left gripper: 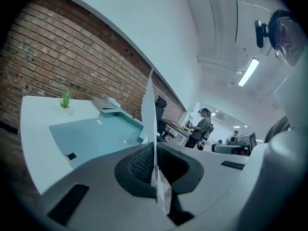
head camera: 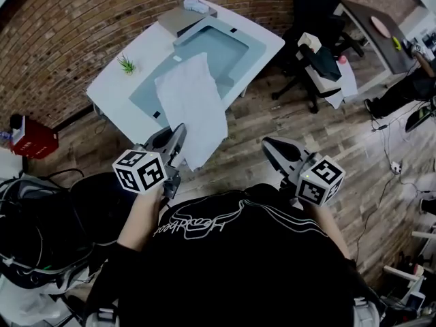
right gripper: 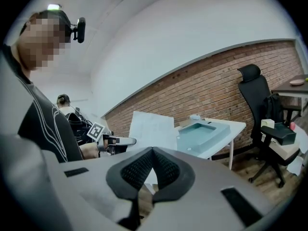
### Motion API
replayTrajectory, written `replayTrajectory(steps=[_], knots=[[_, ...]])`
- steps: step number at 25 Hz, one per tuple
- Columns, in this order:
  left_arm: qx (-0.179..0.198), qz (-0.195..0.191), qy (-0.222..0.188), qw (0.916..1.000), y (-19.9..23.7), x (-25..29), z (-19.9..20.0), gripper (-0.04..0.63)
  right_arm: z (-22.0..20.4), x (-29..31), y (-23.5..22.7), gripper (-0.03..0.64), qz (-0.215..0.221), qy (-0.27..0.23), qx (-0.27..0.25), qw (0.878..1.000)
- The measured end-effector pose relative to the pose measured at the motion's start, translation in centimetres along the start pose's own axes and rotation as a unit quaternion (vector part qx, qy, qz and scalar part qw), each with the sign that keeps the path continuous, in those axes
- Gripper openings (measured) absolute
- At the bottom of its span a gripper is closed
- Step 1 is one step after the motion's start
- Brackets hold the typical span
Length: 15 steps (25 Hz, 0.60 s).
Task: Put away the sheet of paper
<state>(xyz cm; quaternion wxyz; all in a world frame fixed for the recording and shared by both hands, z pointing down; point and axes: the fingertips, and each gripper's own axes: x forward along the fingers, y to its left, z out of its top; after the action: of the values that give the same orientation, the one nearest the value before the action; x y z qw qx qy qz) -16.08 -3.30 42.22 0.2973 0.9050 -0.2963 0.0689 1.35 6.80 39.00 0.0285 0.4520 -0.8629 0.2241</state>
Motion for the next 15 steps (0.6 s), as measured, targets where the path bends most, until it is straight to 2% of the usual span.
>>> replayTrajectory(steps=[3, 8, 15], knots=[[-0.009, 0.007, -0.010, 0.9999, 1.3, 0.5, 0.6, 0.031, 0.4, 1.0, -0.5, 0.000, 0.005, 0.000, -0.001, 1.000], [-0.016, 0.059, -0.023, 0.9978, 5.0, 1.8, 1.5, 0.031, 1.5, 3.3, -2.2, 0.000, 0.028, 0.002, 0.001, 1.000], [-0.044, 0.110, -0.024, 0.9927, 9.2, 5.1, 2.5, 0.031, 3.8, 7.6, -6.7, 0.000, 0.068, 0.015, 0.001, 0.998]])
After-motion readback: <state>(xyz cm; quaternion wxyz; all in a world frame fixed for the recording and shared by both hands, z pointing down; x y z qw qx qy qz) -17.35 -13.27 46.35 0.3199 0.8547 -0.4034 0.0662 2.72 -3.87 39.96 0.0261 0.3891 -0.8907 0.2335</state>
